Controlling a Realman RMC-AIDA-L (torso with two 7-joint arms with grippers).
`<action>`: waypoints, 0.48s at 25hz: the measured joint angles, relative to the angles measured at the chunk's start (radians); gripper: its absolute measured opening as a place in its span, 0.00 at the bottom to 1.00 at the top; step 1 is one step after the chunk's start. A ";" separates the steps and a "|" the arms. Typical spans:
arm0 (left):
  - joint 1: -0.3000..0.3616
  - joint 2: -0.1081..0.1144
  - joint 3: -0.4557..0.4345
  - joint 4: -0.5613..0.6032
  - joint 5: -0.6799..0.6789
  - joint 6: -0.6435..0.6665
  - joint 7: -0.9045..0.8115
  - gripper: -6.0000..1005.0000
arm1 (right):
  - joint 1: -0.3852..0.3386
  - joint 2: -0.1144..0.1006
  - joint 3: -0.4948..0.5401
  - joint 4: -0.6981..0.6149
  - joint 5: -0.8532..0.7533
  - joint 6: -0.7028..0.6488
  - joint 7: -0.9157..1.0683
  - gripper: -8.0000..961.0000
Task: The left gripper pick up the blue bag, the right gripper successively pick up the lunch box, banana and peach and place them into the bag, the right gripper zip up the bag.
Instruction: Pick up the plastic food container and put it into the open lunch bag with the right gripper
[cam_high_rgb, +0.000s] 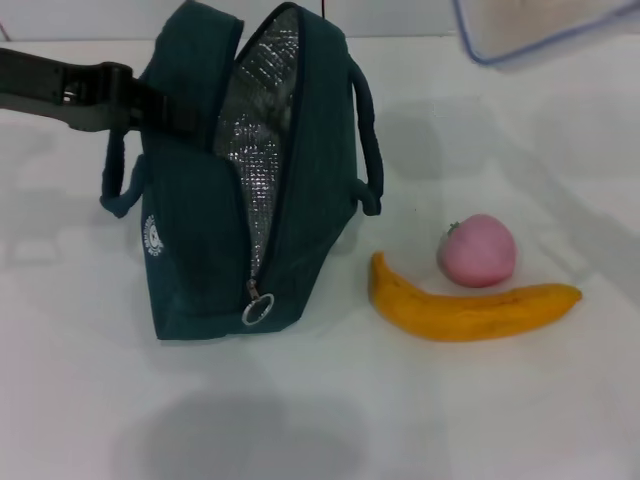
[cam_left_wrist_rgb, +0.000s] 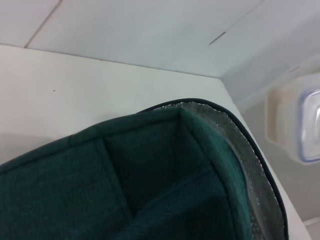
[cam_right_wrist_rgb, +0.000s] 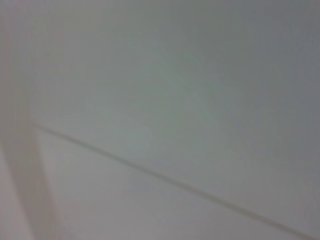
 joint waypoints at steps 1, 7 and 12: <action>-0.003 -0.001 0.002 -0.002 0.001 -0.001 0.000 0.03 | 0.028 0.000 -0.001 0.004 0.000 -0.007 0.008 0.10; -0.017 -0.016 0.009 -0.004 0.006 -0.003 -0.001 0.03 | 0.151 0.000 -0.027 0.023 -0.001 -0.019 0.025 0.10; -0.032 -0.036 0.026 -0.004 0.003 -0.004 -0.001 0.03 | 0.226 0.000 -0.046 0.060 -0.012 0.010 0.026 0.10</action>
